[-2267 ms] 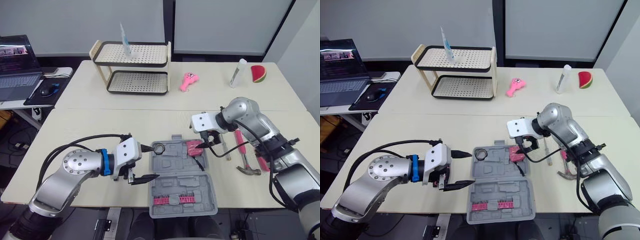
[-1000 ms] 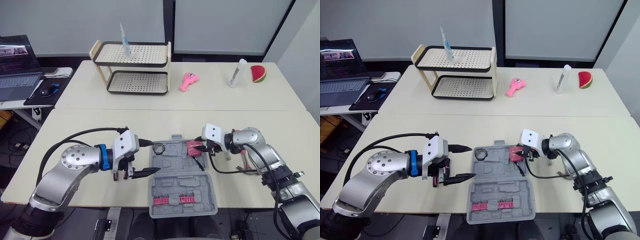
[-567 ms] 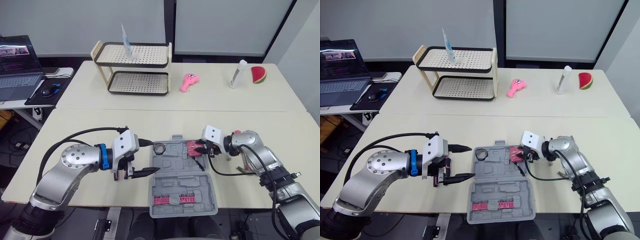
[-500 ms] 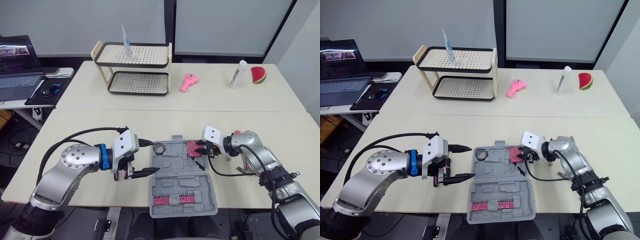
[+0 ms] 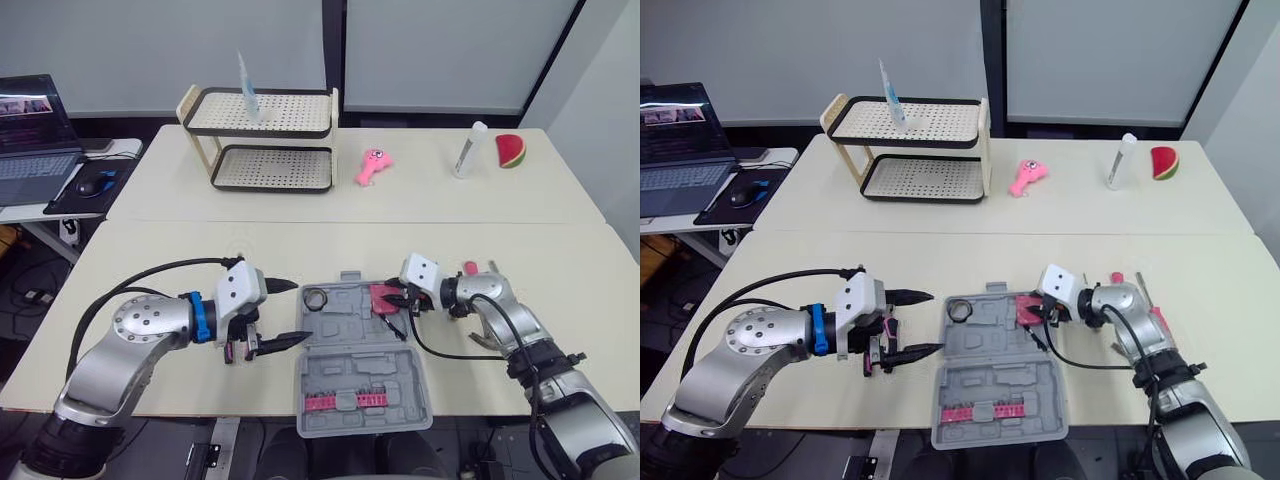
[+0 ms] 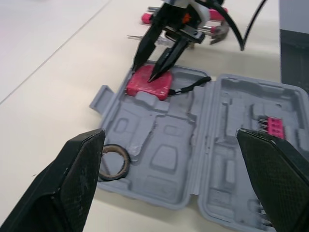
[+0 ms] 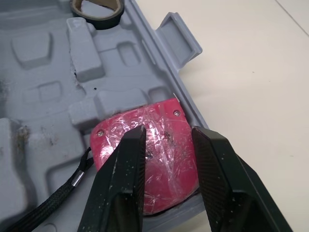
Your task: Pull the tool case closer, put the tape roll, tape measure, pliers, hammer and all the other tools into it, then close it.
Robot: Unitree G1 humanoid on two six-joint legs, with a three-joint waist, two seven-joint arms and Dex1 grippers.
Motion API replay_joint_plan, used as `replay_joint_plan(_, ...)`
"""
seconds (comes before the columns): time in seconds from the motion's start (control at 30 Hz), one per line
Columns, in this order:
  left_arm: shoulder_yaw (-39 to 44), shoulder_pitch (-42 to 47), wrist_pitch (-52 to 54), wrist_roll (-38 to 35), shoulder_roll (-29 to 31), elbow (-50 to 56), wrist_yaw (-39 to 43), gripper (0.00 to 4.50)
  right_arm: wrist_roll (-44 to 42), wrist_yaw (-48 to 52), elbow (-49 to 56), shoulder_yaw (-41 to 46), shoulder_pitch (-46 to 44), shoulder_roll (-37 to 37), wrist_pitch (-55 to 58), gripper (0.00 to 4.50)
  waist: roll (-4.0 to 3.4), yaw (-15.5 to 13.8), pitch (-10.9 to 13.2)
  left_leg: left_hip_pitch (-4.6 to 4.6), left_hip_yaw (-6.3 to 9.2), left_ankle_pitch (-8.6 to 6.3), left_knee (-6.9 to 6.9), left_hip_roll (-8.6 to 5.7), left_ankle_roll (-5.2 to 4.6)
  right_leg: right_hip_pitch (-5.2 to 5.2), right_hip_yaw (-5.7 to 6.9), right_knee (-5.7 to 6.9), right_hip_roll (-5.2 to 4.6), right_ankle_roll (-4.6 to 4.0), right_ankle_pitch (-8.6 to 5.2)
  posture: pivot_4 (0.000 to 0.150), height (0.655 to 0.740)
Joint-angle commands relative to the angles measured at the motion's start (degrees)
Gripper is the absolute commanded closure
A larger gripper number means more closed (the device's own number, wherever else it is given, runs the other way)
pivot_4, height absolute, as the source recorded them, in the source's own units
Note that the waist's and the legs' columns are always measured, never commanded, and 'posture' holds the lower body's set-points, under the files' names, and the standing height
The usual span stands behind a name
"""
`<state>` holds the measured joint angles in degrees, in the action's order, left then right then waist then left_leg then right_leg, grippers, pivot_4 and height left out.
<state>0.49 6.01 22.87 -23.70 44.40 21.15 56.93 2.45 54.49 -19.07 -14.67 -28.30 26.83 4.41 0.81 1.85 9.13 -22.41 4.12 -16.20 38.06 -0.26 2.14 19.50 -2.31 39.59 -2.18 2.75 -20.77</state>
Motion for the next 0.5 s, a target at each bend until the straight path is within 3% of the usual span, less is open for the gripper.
replay_joint_plan(0.03,6.8,-1.0,-1.6,-1.8,-1.4,-2.2,-2.9,0.0,-3.6,-0.3,12.0,4.2,1.3,2.2,1.6,3.06,-0.01,0.0,0.0,-0.2,0.0,0.01,0.05,-0.01,0.01,0.22,0.0,0.1,-0.01,0.0,0.0,0.15,0.729)
replay_joint_plan(0.33,23.8,-6.0,-3.6,-4.0,-2.4,-12.9,-7.9,0.0,-9.1,-2.7,30.4,19.3,13.6,13.7,8.0,3.06,0.0,-0.3,0.0,-0.5,0.01,0.0,0.14,-0.07,0.0,0.53,0.01,0.22,-0.14,0.0,0.0,0.15,0.729)
replay_joint_plan(0.5,30.6,-14.8,-4.3,-5.1,-3.4,-14.7,-7.3,0.0,-13.7,-4.2,35.1,33.9,27.4,16.9,11.2,3.06,0.0,-0.3,0.0,-0.47,-0.01,0.0,0.06,-0.05,0.0,0.48,-0.03,0.17,-0.15,0.0,0.0,0.15,0.729)
